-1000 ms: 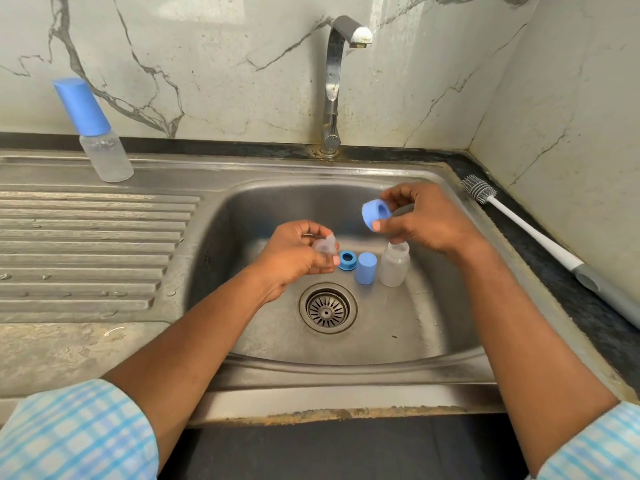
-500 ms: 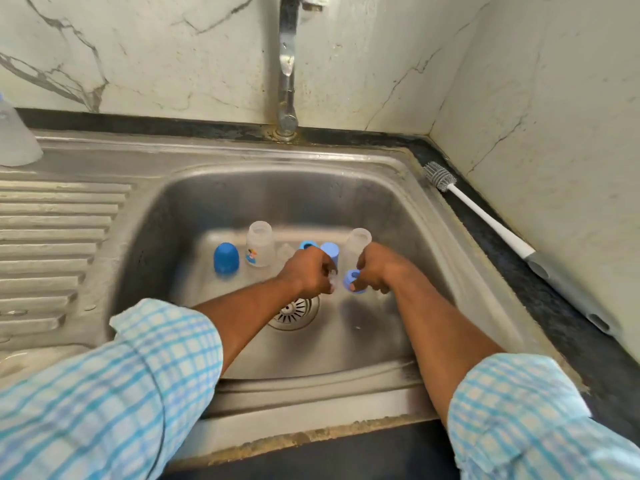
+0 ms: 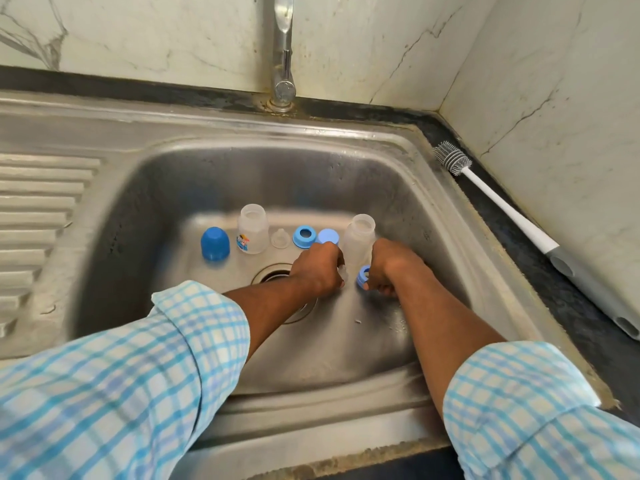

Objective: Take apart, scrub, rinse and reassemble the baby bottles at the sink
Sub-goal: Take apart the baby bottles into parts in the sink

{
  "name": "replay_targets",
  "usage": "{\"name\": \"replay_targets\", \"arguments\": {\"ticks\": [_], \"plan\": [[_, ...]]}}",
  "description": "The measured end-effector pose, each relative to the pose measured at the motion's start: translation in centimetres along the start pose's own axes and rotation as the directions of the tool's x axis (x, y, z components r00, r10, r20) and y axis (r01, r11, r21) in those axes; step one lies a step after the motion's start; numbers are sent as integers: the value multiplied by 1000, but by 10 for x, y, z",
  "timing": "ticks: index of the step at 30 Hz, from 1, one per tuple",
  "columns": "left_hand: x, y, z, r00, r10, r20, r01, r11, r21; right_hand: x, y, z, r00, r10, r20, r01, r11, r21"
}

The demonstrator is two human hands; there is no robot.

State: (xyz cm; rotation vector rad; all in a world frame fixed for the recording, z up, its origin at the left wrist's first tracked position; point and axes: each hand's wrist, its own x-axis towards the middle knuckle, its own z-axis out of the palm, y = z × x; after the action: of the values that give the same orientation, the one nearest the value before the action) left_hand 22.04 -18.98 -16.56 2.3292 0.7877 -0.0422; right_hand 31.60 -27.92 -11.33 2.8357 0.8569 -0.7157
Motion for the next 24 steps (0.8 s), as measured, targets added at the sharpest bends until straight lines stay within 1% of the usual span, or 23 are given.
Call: {"name": "replay_targets", "arguments": {"ticks": [4,8,11,15,17,20,24], "plan": [[3,-4,0,999,-34,7,34,999,-11,0,-3,-3,1000,10,5,-10,999,38],[-1,-3,-8,996,-85,17,85,996,3,-1,-1,-8,997,42,-72,-34,993,112],[-10,0,-24,990,-138,27,137,990,26,-4,-1,-13,994,71,-84,-58,987,149],[-31,-2,-54,985,-158,-66,164,983,88,-12,-4,-24,995,70,-77,-57,986,156],[-46,-8,-70,982,-162,-99,172,980,98,-25,-10,-33,991,43,-124,-20,982,187],[-70,-23,-91,975,-169,-146,182,980,76,-48,-21,-44,973,-26,-229,79,971,225],[-104,-37,-114,950,-128,-286,162,982,97,-78,-41,-40,924,-133,-359,223,949,223]]}}
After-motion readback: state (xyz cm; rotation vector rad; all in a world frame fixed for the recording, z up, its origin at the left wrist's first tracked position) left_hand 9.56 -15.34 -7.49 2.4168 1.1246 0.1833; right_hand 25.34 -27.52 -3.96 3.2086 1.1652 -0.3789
